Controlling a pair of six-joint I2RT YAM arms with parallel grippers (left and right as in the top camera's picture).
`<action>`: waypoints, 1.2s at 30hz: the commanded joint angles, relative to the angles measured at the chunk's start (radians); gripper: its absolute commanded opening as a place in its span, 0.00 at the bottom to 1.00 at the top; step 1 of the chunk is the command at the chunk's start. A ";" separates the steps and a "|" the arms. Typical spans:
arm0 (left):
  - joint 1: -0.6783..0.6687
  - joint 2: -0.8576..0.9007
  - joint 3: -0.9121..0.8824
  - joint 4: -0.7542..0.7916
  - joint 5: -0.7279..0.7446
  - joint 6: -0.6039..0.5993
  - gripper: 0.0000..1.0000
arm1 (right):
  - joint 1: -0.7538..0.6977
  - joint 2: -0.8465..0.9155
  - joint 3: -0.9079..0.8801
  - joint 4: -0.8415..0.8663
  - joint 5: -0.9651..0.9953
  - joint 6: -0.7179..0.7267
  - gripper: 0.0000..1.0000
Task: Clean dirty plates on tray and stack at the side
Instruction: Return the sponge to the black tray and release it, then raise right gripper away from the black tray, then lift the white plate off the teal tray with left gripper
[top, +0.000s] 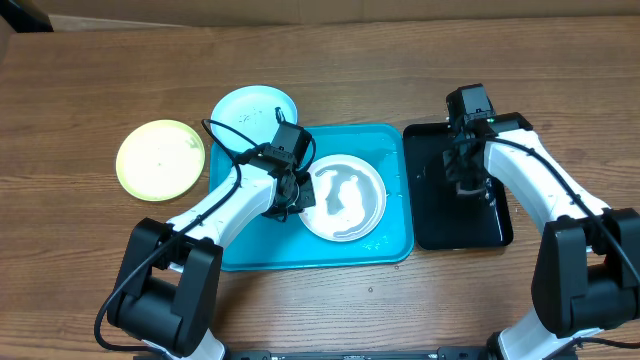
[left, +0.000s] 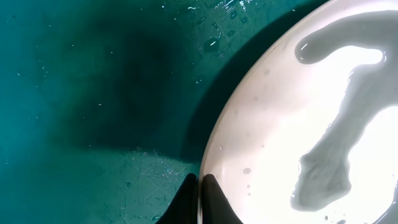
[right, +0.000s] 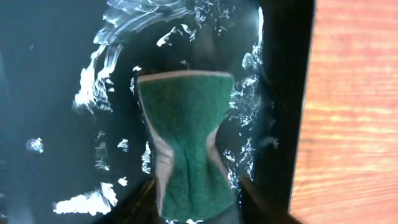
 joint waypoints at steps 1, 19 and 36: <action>-0.005 0.016 0.006 -0.006 -0.004 0.024 0.04 | 0.002 -0.003 0.078 -0.030 -0.045 -0.007 0.62; -0.005 0.016 -0.003 -0.004 -0.005 0.019 0.16 | -0.325 0.001 0.385 -0.204 -0.261 0.076 0.82; -0.012 0.022 -0.024 0.003 -0.004 0.019 0.07 | -0.432 0.001 0.385 -0.241 -0.304 0.076 1.00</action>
